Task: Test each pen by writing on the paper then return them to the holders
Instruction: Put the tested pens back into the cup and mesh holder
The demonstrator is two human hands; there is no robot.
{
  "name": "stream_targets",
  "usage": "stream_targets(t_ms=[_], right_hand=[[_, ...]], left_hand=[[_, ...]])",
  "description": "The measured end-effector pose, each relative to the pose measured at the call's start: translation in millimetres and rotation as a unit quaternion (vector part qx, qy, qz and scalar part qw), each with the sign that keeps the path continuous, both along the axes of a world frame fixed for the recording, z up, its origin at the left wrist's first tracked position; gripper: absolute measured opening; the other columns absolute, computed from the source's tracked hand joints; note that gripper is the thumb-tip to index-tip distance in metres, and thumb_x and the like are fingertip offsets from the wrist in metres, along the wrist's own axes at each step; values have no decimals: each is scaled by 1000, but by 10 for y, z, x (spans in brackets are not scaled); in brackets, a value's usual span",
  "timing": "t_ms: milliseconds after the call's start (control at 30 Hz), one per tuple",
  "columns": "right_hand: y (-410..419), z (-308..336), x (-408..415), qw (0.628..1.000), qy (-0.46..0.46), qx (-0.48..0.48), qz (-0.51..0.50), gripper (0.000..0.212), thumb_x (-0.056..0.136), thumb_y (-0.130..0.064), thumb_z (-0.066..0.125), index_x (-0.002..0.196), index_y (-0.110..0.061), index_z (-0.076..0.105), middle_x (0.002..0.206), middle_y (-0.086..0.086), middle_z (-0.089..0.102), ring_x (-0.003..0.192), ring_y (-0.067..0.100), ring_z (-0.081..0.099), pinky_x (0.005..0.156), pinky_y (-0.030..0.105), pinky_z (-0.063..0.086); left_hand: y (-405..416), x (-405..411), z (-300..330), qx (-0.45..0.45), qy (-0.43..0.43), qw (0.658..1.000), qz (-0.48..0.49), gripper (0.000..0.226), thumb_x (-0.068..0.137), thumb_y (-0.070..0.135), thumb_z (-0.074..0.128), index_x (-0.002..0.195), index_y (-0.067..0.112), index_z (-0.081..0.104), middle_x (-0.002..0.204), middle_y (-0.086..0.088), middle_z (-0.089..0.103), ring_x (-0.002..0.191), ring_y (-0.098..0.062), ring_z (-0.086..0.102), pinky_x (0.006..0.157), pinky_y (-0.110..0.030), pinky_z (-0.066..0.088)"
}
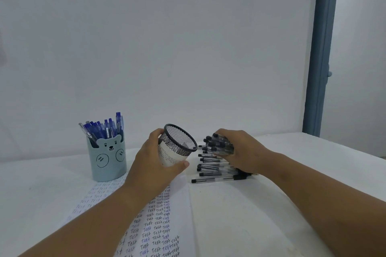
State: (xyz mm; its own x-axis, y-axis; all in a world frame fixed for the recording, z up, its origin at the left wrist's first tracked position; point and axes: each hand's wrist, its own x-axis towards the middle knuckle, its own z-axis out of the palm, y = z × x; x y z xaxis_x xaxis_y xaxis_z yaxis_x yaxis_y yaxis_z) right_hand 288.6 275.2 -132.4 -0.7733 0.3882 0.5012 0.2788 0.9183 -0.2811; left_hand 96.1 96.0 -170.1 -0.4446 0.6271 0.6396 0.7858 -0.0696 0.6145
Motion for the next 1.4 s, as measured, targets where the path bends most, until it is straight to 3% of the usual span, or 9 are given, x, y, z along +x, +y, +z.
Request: stream_targets(t_ms=[167, 233, 300, 367, 500, 633, 833, 1100, 1400], right_hand=[[-53, 132, 32, 1000, 21, -5, -15, 25, 91, -19, 71, 109, -28, 56, 96, -9, 68, 87, 12, 64, 79, 33, 55], [-99, 194, 81, 999, 43, -11, -12, 25, 92, -20, 71, 107, -31, 53, 94, -13, 67, 85, 5, 63, 74, 23, 52], [-158, 262, 124, 996, 83, -40, -3, 23, 93, -24, 71, 107, -31, 54, 90, -15, 66, 78, -3, 62, 66, 12, 45], [-220, 342, 139, 983, 152, -99, 14, 22, 93, -25, 70, 110, -30, 57, 91, -12, 68, 76, -3, 64, 70, 15, 47], [-360, 578, 68, 912, 342, -223, 33, 17, 94, -23, 69, 109, -24, 60, 88, -1, 72, 72, 4, 70, 69, 28, 52], [-499, 819, -179, 796, 493, -347, 55, 9, 96, -20, 67, 102, -19, 61, 77, 0, 68, 72, 12, 72, 76, 34, 55], [-720, 899, -558, 686, 522, -500, 87, 20, 95, -23, 69, 110, -10, 63, 82, 1, 68, 73, 16, 71, 70, 39, 57], [-754, 475, -677, 710, 468, -524, 57, 21, 95, -22, 69, 111, -8, 63, 92, 15, 72, 78, 19, 74, 65, 41, 61], [-677, 148, -713, 707, 433, -556, 54, 17, 86, -13, 75, 102, -9, 70, 92, 6, 75, 96, 28, 69, 89, 44, 55]], left_hand=[[7, -3, 1, -1, 1, 1000, 1, 88, 67, 48, 90, 133, 50, 31, 129, 14, 56, 115, -8, 56, 100, -34, 51], [10, -1, -3, 0, 1, 1000, 2, 89, 67, 48, 90, 136, 45, 34, 129, 14, 55, 116, -8, 55, 100, -34, 50], [8, 14, 2, 3, 4, 1000, 2, 90, 67, 47, 90, 139, 42, 36, 128, 16, 55, 116, -8, 54, 101, -33, 49], [10, 31, 5, 3, 7, 1000, -5, 88, 67, 48, 89, 137, 42, 37, 124, 21, 55, 114, -5, 55, 99, -34, 51], [20, 100, 16, -4, -2, 1000, -28, 87, 63, 58, 86, 135, 49, 37, 124, 23, 56, 113, -5, 58, 93, -39, 57], [52, 189, 14, 1, 1, 999, -39, 90, 61, 63, 83, 137, 49, 36, 127, 24, 56, 117, -4, 56, 99, -38, 54], [52, 227, 25, 25, -18, 999, -40, 89, 61, 65, 82, 136, 49, 37, 122, 23, 59, 110, -2, 60, 92, -37, 57], [7, 250, 59, 51, -6, 998, -21, 79, 67, 54, 86, 131, 48, 39, 113, 24, 59, 99, 2, 61, 85, -32, 57], [10, 217, 55, 64, -21, 998, 6, 80, 66, 58, 83, 132, 48, 38, 117, 20, 59, 105, -3, 61, 89, -38, 56]])
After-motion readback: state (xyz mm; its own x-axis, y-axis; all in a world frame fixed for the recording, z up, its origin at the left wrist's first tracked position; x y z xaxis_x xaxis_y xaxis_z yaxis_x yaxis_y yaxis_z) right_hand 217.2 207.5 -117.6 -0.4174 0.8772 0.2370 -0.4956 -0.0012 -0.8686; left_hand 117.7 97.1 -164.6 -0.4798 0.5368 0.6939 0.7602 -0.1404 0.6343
